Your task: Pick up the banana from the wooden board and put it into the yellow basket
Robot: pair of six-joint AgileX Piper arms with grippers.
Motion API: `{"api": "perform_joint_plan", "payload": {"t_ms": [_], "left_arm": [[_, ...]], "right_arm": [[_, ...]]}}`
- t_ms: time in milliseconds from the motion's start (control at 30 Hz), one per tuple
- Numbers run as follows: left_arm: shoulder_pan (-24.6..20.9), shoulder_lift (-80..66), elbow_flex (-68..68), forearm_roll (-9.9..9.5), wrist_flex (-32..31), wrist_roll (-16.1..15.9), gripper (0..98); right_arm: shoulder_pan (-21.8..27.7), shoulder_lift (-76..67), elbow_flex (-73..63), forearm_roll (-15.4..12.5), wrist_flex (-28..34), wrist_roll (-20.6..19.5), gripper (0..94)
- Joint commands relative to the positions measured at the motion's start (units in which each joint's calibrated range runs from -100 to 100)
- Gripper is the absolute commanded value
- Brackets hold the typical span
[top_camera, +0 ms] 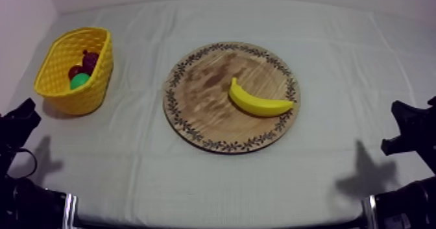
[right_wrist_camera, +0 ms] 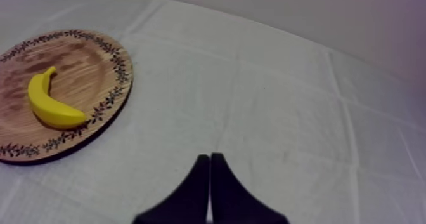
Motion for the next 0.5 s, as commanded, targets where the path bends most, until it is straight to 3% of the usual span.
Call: {"api": "perform_joint_plan", "payload": {"t_ms": [0,467], "left_arm": [[0.0,0.0,0.0,-0.01,0.0,0.0,0.1],[2.0,0.0,0.0,-0.01,0.0,-0.2,0.1]], "right_arm": [[0.0,0.0,0.0,0.0,0.0,0.0,0.3],[0.0,0.0,0.0,0.0,0.0,0.0,0.3]]}}
